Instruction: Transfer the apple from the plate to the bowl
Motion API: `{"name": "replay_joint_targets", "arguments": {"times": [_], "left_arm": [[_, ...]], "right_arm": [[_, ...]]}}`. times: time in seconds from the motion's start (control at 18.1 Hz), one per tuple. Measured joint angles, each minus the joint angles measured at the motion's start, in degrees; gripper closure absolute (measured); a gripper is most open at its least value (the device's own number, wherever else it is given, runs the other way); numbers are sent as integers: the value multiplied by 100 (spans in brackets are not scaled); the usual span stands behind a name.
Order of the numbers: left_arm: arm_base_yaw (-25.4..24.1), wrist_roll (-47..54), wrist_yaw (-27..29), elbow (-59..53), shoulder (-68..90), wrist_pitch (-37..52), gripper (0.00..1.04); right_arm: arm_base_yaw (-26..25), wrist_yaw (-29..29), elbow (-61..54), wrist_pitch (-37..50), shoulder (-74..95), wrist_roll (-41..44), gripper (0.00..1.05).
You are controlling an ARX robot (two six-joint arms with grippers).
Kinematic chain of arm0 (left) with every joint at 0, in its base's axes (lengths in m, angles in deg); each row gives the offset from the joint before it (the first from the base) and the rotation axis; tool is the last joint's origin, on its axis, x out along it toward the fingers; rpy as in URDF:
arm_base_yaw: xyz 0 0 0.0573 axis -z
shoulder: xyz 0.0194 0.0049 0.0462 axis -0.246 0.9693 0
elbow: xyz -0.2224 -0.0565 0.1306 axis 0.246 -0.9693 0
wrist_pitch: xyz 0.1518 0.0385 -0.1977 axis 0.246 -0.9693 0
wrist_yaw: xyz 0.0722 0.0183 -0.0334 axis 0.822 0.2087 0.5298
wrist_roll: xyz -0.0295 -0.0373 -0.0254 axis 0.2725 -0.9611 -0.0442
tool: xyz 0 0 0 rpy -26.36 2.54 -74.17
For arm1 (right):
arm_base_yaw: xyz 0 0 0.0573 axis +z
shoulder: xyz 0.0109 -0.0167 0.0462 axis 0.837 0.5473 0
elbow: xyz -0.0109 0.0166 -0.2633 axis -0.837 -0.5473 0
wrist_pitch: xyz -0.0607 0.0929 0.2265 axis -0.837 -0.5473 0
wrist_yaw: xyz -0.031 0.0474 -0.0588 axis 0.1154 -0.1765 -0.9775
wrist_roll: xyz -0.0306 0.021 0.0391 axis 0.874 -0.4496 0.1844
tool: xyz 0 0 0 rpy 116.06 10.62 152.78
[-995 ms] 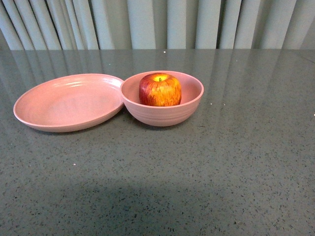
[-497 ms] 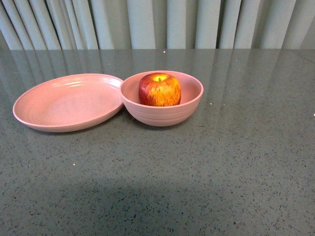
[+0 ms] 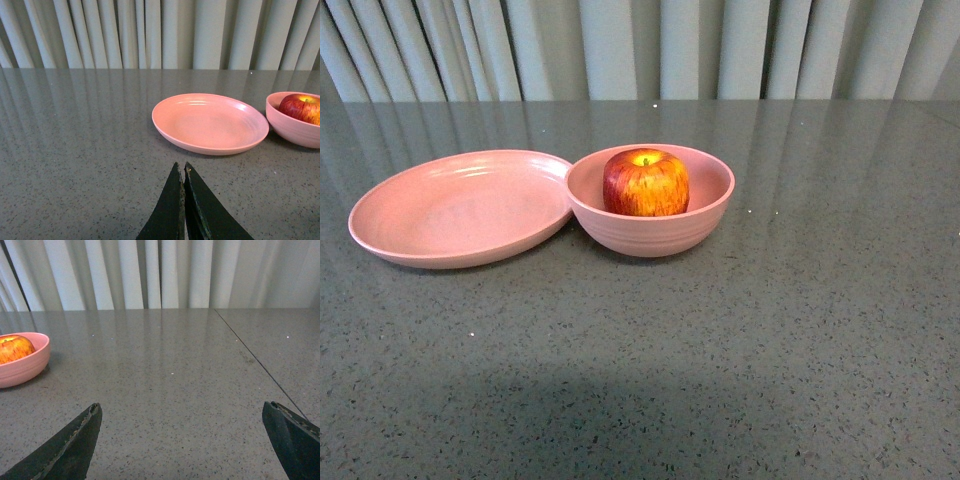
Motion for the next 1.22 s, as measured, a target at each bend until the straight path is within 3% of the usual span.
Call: {"name": "replay_joint_targets", "arguments": {"times": [0.06,0.28,0.61,1.22], "left_arm": [[0,-4,0,-2,0,0,103],[0,-2,0,0,0,2,69],[0,4,0,0,0,0,5],[0,0,0,0,0,2,7]], "right_arm": [[0,0,0,0,0,0,7],[0,0,0,0,0,-2,7],[0,0,0,0,0,0,7],[0,0,0,0,0,0,7]]}}
